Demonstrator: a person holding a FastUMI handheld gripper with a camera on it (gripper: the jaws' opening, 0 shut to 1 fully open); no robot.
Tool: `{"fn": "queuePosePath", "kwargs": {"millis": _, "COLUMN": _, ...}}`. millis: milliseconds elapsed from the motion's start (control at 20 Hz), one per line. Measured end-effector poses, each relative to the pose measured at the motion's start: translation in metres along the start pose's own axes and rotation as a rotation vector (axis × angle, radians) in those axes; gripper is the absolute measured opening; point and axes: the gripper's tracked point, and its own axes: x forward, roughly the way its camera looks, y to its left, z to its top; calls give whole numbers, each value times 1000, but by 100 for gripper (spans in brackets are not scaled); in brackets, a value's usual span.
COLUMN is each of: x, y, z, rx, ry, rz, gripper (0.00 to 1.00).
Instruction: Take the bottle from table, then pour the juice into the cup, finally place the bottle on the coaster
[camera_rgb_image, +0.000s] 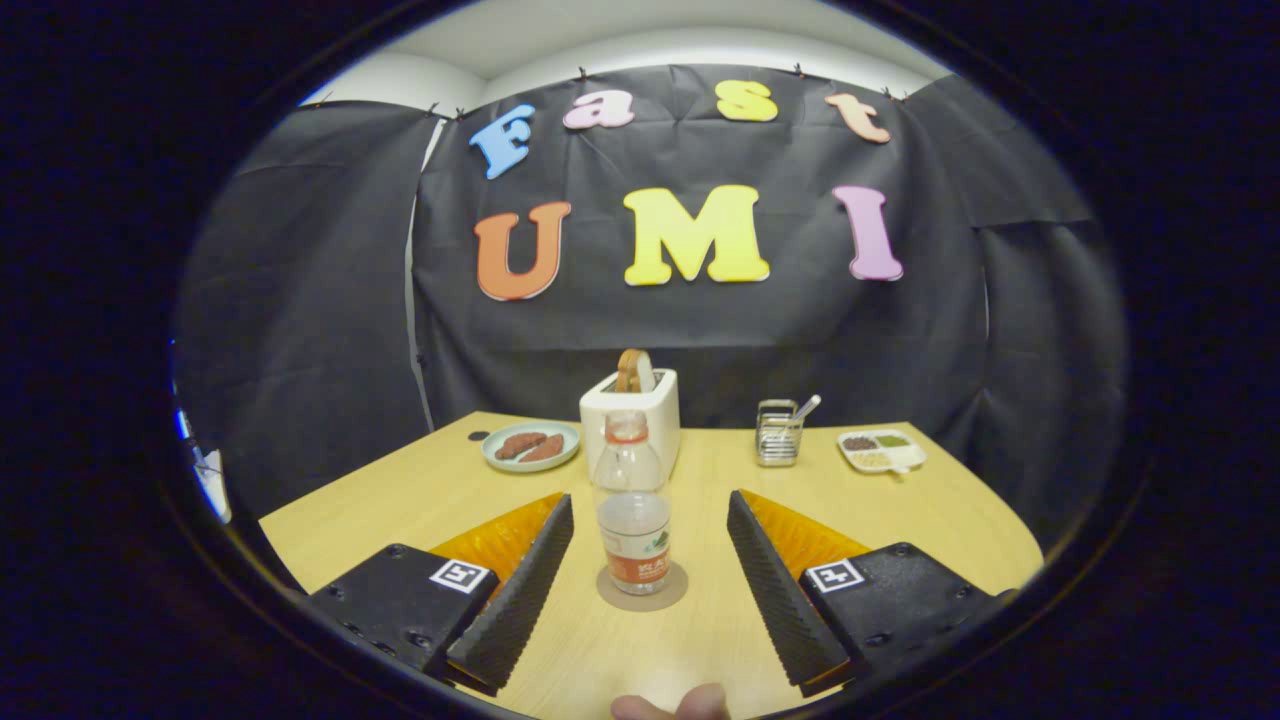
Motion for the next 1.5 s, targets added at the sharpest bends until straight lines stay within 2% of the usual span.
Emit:
{"fn": "queuePosePath", "kwargs": {"millis": 250, "x": -85, "y": -36, "z": 55, "rx": -68, "ry": -65, "rz": -77, "gripper": 99}}
{"fn": "queuePosePath", "kwargs": {"millis": 450, "x": -142, "y": -59, "z": 62, "rx": -67, "ry": -76, "rz": -86, "gripper": 99}}
{"fn": "queuePosePath", "kwargs": {"millis": 700, "x": -190, "y": -87, "z": 71, "rx": -68, "ry": -112, "rz": -112, "gripper": 99}}
{"fn": "queuePosePath", "kwargs": {"millis": 1050, "x": -227, "y": -103, "z": 106, "rx": -80, "ry": -224, "rz": -145, "gripper": 99}}
{"fn": "queuePosePath", "kwargs": {"millis": 1500, "x": -241, "y": -95, "z": 117, "rx": -99, "ry": -252, "rz": -131, "gripper": 99}}
